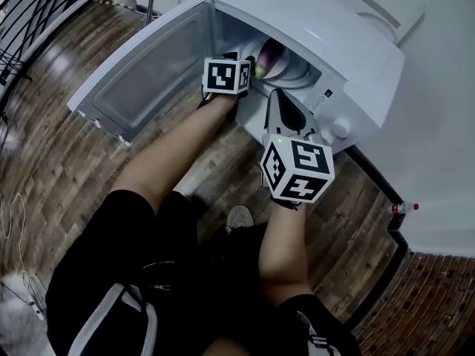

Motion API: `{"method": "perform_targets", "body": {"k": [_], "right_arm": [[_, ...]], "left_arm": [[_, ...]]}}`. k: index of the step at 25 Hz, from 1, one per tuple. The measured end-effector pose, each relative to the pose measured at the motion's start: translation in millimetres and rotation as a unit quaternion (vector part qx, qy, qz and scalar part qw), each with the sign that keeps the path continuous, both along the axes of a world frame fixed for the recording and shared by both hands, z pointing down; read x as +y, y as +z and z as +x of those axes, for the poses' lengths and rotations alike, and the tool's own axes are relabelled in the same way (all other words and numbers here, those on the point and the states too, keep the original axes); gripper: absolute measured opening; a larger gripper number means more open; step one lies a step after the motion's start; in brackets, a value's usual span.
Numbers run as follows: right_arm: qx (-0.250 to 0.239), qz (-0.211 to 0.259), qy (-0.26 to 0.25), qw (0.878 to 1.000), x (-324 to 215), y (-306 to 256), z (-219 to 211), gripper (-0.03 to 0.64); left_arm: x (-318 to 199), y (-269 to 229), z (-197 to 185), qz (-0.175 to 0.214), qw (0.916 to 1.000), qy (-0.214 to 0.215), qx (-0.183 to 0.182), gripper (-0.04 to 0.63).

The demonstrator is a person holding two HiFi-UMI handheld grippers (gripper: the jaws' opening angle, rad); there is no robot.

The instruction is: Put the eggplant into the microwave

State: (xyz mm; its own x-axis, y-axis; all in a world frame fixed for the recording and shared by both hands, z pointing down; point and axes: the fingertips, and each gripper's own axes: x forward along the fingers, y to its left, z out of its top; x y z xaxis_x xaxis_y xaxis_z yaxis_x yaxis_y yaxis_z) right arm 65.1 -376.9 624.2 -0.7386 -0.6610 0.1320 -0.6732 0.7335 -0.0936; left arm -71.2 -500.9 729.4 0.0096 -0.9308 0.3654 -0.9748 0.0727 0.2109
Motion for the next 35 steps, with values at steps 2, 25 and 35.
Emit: {"method": "perform_targets", "body": {"k": [2, 25, 35], "right_arm": [[-0.002, 0.000, 0.004, 1.000, -0.6, -0.5, 2.7, 0.012], [0.027, 0.000, 0.018, 0.999, 4.8, 20.6, -21.1, 0.012], [0.031, 0.013, 0.023, 0.999, 5.1, 30.0, -21.3, 0.012]], "left_arm": [[3.4, -8.5, -4.8, 0.019, 0.9997, -0.009, -0.013, 0.156], [147.7, -71.1, 24.5, 0.102, 0.9903, 0.042, -0.085, 0.000], [159.8, -85.3, 21.5, 0.108, 0.9917, 0.050, -0.047, -0.002]]}}
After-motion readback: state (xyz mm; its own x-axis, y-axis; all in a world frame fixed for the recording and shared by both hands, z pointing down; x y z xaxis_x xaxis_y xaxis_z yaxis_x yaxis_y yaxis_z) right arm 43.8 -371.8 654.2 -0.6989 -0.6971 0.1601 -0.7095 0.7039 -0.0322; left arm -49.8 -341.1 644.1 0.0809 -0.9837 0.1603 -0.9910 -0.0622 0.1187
